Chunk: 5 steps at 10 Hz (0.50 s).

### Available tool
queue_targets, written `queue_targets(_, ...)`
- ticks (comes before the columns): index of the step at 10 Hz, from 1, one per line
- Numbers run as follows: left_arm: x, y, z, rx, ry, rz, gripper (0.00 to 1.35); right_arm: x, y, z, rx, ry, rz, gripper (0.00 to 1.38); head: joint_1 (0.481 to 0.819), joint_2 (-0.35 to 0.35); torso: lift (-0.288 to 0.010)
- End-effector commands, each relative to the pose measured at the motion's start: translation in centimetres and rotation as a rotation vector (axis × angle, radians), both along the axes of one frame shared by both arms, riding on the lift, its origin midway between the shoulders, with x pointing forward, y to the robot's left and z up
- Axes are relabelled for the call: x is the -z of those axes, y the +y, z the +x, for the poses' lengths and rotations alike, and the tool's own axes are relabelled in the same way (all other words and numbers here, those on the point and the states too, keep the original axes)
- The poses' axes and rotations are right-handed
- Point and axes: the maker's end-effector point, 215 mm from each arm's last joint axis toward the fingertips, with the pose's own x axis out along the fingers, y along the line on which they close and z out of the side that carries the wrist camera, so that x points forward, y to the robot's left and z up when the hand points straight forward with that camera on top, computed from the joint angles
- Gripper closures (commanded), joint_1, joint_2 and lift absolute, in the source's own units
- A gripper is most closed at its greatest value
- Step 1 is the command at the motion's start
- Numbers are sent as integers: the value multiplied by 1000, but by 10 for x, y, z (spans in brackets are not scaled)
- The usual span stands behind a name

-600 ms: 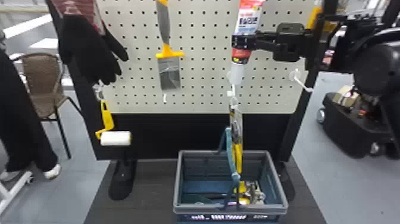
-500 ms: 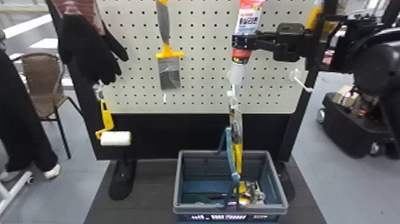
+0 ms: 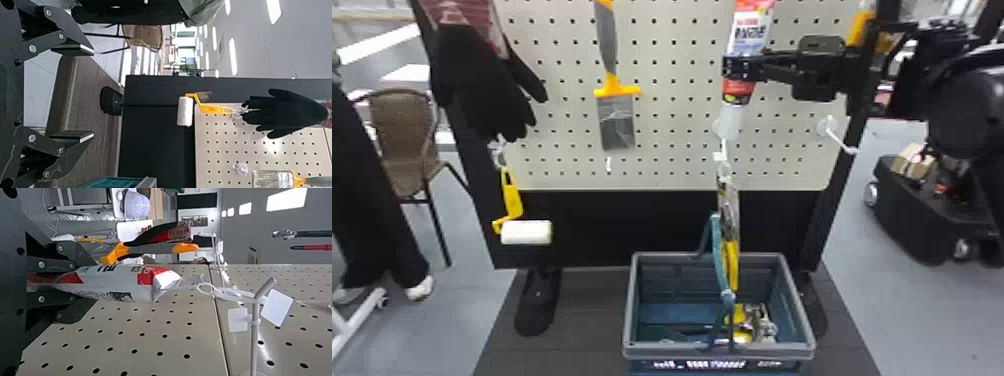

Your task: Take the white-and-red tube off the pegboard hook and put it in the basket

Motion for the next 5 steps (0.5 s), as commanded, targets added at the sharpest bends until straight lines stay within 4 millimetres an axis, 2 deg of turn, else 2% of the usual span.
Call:
queue_targets(1,0,0,0,0,-1,0,516,0,-1,0,1,-1,-1,1024,549,0,-100)
queue_targets(5,1,0,0,1,3,2,516,-9,1,-2,1,-28,-4,1024,549,0,-100)
